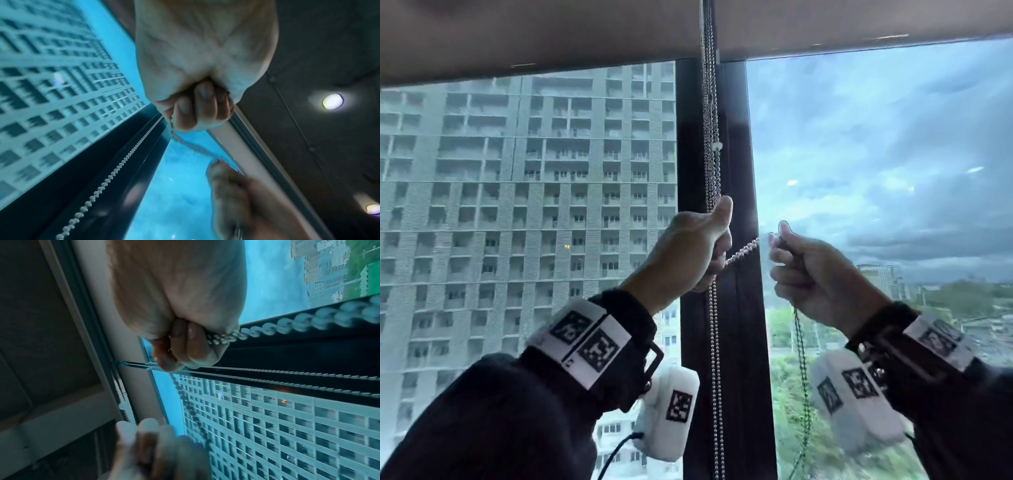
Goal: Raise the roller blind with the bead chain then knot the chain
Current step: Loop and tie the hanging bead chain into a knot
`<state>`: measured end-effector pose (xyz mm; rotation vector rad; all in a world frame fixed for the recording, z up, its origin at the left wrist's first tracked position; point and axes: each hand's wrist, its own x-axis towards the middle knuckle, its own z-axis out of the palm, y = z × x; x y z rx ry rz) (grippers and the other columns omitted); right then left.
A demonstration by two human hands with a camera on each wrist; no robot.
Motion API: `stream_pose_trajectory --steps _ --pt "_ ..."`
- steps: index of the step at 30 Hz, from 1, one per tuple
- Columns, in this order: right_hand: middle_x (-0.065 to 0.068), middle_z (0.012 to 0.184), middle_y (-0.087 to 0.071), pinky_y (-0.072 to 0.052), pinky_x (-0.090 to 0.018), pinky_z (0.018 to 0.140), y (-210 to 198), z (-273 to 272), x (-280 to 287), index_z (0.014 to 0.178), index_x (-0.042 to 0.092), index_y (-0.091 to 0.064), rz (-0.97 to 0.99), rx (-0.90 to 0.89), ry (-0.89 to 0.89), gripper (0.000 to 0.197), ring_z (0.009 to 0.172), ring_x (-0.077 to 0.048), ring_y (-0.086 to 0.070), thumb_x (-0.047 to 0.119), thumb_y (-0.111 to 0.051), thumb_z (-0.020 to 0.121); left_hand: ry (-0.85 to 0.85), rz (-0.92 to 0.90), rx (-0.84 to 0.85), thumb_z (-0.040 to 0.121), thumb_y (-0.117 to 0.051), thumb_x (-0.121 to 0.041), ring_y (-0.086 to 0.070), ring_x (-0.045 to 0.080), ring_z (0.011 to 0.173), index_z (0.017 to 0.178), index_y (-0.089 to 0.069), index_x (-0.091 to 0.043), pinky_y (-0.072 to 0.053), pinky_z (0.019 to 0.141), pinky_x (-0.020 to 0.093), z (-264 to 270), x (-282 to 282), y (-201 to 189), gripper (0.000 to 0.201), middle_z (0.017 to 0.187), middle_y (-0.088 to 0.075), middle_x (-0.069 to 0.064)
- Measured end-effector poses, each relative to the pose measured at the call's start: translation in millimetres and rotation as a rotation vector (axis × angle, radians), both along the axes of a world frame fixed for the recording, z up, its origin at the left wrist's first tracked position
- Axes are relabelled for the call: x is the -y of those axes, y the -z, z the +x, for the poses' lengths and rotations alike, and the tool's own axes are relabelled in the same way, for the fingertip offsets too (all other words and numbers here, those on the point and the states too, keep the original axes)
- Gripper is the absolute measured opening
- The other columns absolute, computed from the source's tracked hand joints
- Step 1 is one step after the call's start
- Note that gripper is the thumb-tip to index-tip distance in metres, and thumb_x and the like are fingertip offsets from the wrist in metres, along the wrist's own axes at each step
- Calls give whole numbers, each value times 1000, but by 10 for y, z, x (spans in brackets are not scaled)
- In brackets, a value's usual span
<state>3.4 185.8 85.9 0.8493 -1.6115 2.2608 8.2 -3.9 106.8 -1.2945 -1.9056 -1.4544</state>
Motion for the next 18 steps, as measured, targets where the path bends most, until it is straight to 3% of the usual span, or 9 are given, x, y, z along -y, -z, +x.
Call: stream_pose_trajectory --steps 3,5,8,10,12,13,16,18 --pt "2 67 -67 -14 -15 30 -186 60 190 85 10 -60 41 -69 80 30 33 -1 -21 28 -45 105 -186 -76 -183 105 -34 -41 -31 13 34 56 -56 -5 -30 37 25 -45 -73 108 64 45 -36 1" --pt "-4 76 -71 -17 -14 29 -239 81 319 95 3 -64 87 -99 102 28 34 -1 -24 26 -49 104 -289 -132 -317 104 -34 -41 -36 13 35 56 -51 -14 -36 40 33 -71 -115 200 57 48 -42 0" --pt "-13 91 -77 -19 -12 30 -228 77 406 94 4 -67 122 -122 106 30 34 -2 -31 32 -56 99 -395 -145 -406 104 -36 -35 -42 8 41 58 -52 -30 -35 48 29 -75 -108 292 49 47 -42 -8" --pt "-6 81 -76 -18 -11 30 -187 81 414 96 4 -66 124 -140 62 35 31 1 -30 38 -57 93 -408 -170 -414 104 -36 -32 -49 16 45 62 -56 -33 -37 47 29 -66 -74 317 46 49 -45 -7" --pt "3 65 -64 -15 -10 31 -141 76 439 92 6 -64 127 -168 70 28 29 3 -29 33 -57 96 -479 -211 -478 104 -37 -29 -54 26 51 71 -55 -22 -35 46 32 -56 -75 357 38 52 -45 -4" --pt "5 59 -58 -13 -10 32 -121 68 456 88 8 -63 127 -178 88 25 29 3 -27 29 -55 99 -534 -196 -522 103 -39 -28 -51 24 50 76 -57 -17 -34 48 31 -41 -87 393 34 55 -47 -4" --pt "7 53 -47 -12 -11 33 -93 43 487 82 12 -57 135 -206 114 26 30 2 -21 25 -50 104 -609 164 -622 94 -56 -16 -57 11 61 93 -66 -11 -45 59 25 -39 -77 504 11 80 -65 -1" --pt "7 54 -41 -12 -11 33 -93 40 464 81 14 -54 138 -199 103 27 31 1 -19 25 -47 105 -584 377 -586 84 -64 -7 -62 15 73 104 -59 -11 -48 62 22 -69 -17 482 20 98 -62 2"
